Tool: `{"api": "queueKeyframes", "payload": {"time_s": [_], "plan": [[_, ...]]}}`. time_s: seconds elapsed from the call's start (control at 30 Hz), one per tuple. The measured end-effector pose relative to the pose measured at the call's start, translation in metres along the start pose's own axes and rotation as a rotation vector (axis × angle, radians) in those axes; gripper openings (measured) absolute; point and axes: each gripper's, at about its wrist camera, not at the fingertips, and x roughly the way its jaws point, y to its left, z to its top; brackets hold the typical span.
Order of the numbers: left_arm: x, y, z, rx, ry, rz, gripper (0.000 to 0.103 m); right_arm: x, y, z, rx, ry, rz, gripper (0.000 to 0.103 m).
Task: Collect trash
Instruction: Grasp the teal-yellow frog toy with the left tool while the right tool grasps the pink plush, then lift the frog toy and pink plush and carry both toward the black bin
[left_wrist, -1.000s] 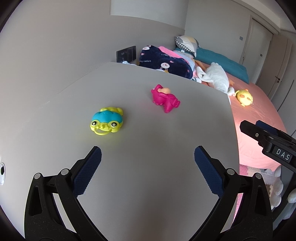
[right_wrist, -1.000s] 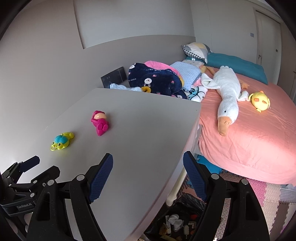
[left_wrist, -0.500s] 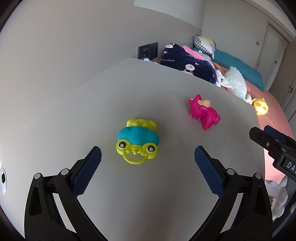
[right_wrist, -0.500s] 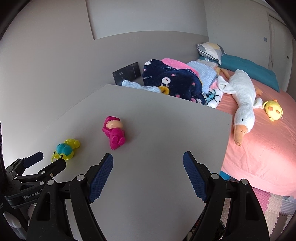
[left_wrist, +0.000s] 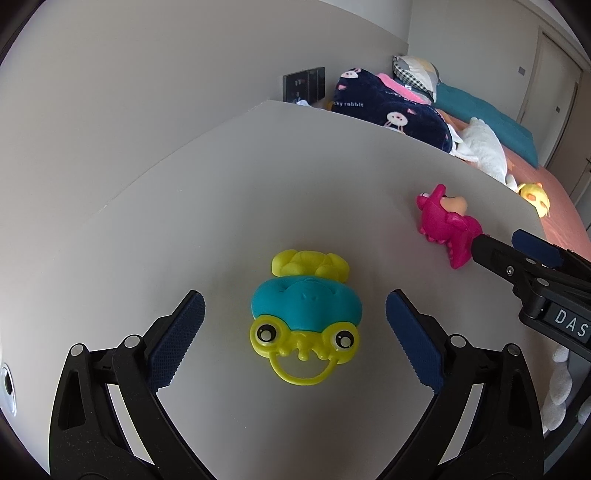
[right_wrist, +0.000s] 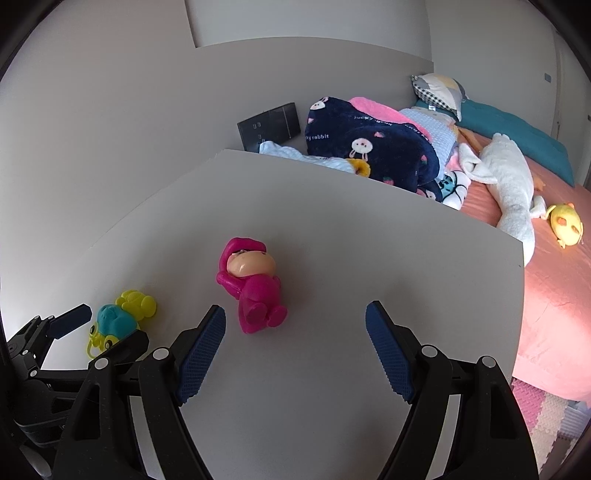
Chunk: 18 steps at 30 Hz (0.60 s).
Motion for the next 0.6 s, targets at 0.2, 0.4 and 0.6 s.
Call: {"api": "queueKeyframes", "payload": {"time_s": [0.2,0.4,0.6], "plan": [[0.007,0.004,0.003,0.015,0.02,-0.013,0.073,0.02,0.014,0.014,-0.038,0.026,-0.017,0.079],[0.007,0.008,0.003,0.013,0.021,-0.018,0.056,0.037,0.025,0.021,-0.093,0.049,-0.058,0.078],[0.006,0.008,0.003,0.01,0.021,-0.02,0.056,0.04,0.022,0.02,-0.079,0.069,-0.074,0.041]]}}
